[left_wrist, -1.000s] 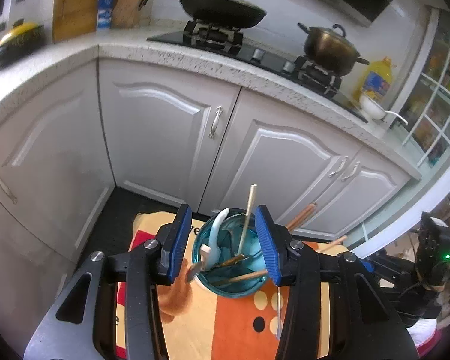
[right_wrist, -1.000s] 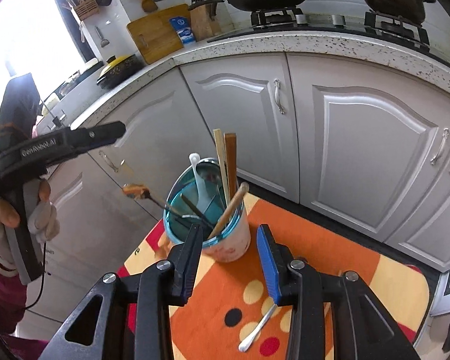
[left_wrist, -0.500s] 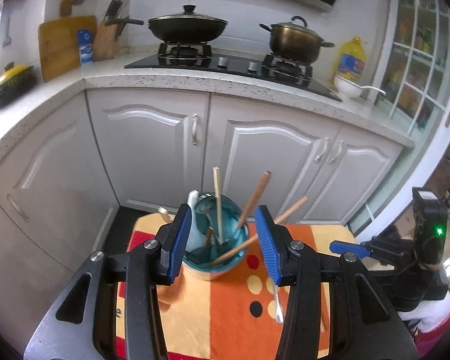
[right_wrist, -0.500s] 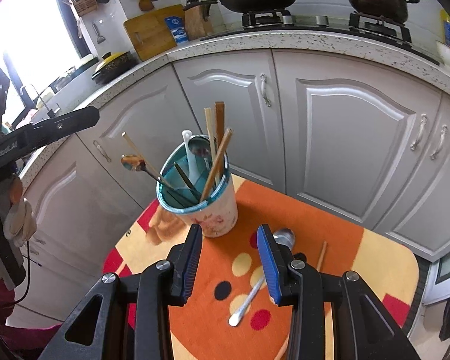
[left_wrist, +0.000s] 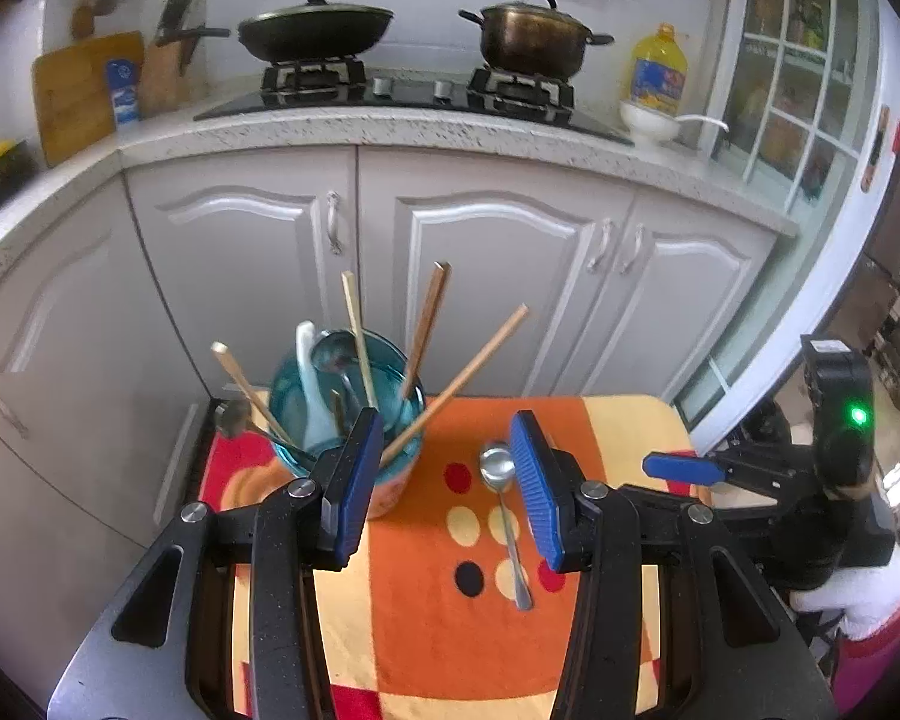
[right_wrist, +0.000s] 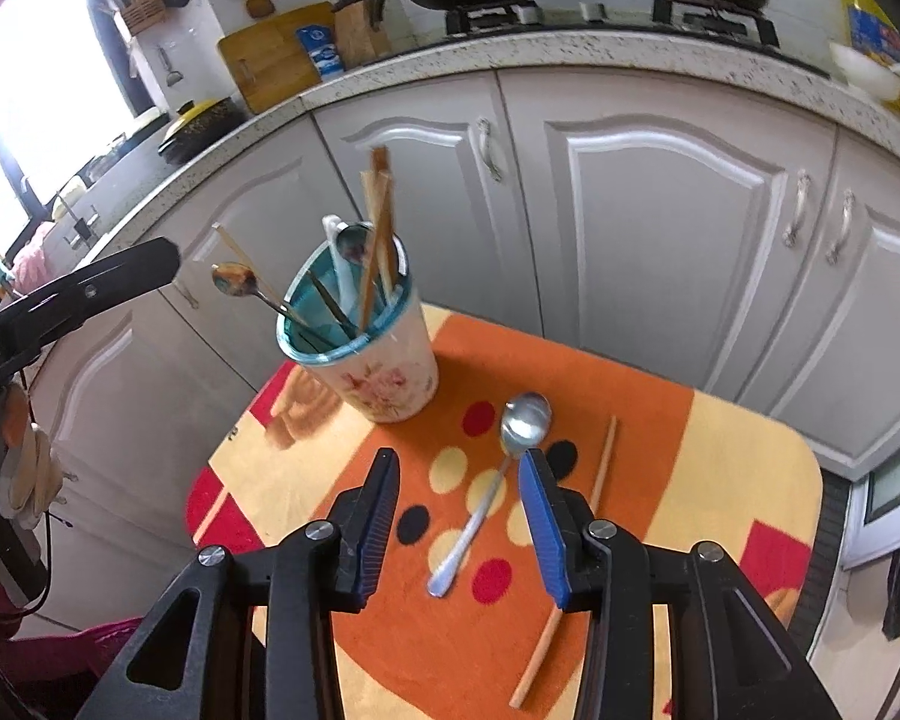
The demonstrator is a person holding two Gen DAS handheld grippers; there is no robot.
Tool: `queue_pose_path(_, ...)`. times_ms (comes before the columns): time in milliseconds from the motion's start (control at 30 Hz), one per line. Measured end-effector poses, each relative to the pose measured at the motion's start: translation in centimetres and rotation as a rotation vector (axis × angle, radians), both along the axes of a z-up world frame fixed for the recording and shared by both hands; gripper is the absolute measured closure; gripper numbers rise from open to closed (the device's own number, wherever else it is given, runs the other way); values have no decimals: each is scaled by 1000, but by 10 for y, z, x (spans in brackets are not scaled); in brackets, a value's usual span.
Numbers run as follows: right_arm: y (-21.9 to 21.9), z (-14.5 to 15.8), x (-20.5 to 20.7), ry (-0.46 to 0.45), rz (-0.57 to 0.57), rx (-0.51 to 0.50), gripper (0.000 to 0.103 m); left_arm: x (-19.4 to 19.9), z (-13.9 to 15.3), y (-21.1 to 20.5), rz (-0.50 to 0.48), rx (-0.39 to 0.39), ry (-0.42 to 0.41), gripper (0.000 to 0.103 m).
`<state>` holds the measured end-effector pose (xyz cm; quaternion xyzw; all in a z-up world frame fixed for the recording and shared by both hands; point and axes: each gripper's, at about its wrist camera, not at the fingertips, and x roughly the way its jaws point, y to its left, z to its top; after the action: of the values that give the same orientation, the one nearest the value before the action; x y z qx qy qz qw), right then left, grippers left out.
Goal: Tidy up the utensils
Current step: 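Open both tools and withdraw them from the cup toward the metal spoon, then grasp the metal spoon by its bowl with the left tool while the right tool grasps the chopstick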
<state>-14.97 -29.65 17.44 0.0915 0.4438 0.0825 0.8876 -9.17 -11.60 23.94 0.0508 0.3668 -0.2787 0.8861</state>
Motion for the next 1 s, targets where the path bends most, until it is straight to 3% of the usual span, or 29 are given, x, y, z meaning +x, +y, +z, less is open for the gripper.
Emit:
queue_pose_path(333,-35,-42,-3,79,-67,16,63,1,-43,-23,-27,24,84,60)
queue_pose_path(633,-66,-86,7,131,-121,55,63,14,-125,-40,-28,-2,292,60)
queue_pose_path(800,-71,-99,27,134,-115,65,63,23,-150,-59,-8,-2,300,60)
queue_pose_path(1000,-64,-117,61,168,-90,-3,63,45,-176,-80,56,9,302,60)
